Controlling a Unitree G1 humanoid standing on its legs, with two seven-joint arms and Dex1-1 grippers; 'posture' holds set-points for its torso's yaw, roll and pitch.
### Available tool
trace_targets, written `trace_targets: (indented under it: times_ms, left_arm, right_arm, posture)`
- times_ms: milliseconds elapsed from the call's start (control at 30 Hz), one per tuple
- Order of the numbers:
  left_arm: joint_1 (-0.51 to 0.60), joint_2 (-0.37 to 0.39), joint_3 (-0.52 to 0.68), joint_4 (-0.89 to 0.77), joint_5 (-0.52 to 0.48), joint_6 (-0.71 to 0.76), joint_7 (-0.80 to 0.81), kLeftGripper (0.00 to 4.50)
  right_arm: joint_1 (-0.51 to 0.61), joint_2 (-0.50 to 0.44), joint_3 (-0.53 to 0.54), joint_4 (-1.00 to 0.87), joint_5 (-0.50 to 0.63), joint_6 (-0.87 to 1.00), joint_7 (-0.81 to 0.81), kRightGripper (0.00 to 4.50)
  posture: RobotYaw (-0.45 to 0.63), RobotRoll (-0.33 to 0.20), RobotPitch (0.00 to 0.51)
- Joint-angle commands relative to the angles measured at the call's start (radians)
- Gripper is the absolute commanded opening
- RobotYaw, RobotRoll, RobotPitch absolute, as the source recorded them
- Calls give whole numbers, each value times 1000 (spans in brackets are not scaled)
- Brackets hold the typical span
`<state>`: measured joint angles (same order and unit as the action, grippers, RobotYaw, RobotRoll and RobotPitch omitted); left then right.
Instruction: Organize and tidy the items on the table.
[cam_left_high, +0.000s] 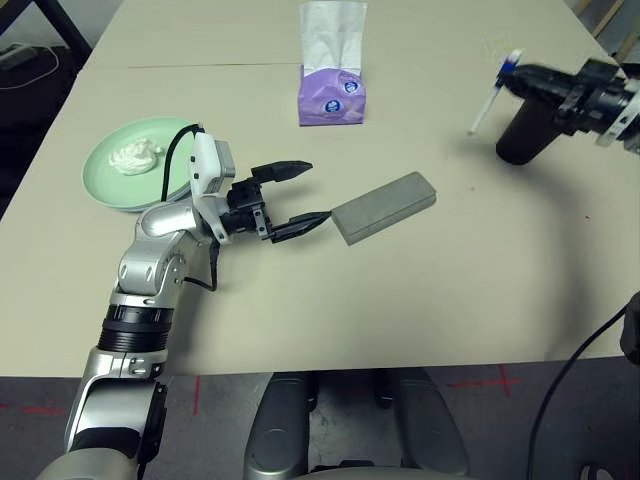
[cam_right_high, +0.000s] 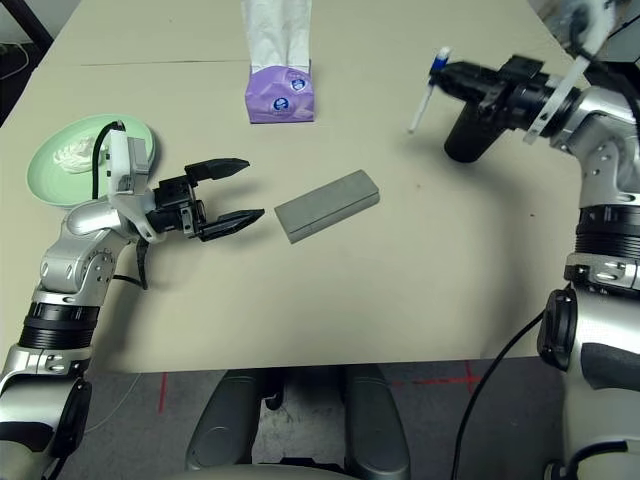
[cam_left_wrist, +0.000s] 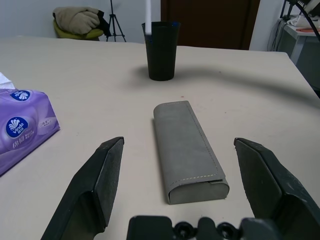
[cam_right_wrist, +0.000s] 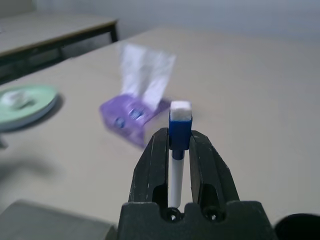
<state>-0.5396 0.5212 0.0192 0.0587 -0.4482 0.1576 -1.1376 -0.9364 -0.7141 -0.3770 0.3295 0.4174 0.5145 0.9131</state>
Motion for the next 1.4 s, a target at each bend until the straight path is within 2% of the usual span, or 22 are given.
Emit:
trace_targets:
  times_ms: [33, 167, 367, 567, 767, 1100, 1400]
  left_arm:
    - [-4, 5, -8, 14, -4, 5, -18, 4500]
    - [-5, 5, -9, 16, -2, 5, -20, 4500]
    - [-10, 7, -10, 22, 1, 4, -25, 4500]
    - [-18, 7, -12, 35, 4, -1, -29, 4500]
    - [-18, 11, -11, 34, -2, 16, -34, 4500]
    - [-17, 8, -5, 22, -12, 48, -28, 4500]
    - [-19, 9, -1, 23, -7, 41, -30, 4500]
  right_arm:
    - [17, 22, -57, -32, 15, -29, -135, 434]
    - [51, 73, -76, -47, -58, -140, -353, 434]
    - [92, 129, -64, -99, -139, -183, -610, 434]
    - [96, 155, -55, -133, -120, -164, -665, 434]
    - [87, 163, -67, -156, -82, -70, -721, 434]
    - [105, 165, -25, -185, -53, 8, -707, 434]
    - [106, 159, -14, -187, -43, 17, -694, 3587]
  posture:
    - [28, 0, 247]
    - [25, 0, 252]
    - [23, 0, 254]
    - [21, 0, 255]
    - [21, 0, 256]
    - [22, 0, 260]
    - [24, 0, 258]
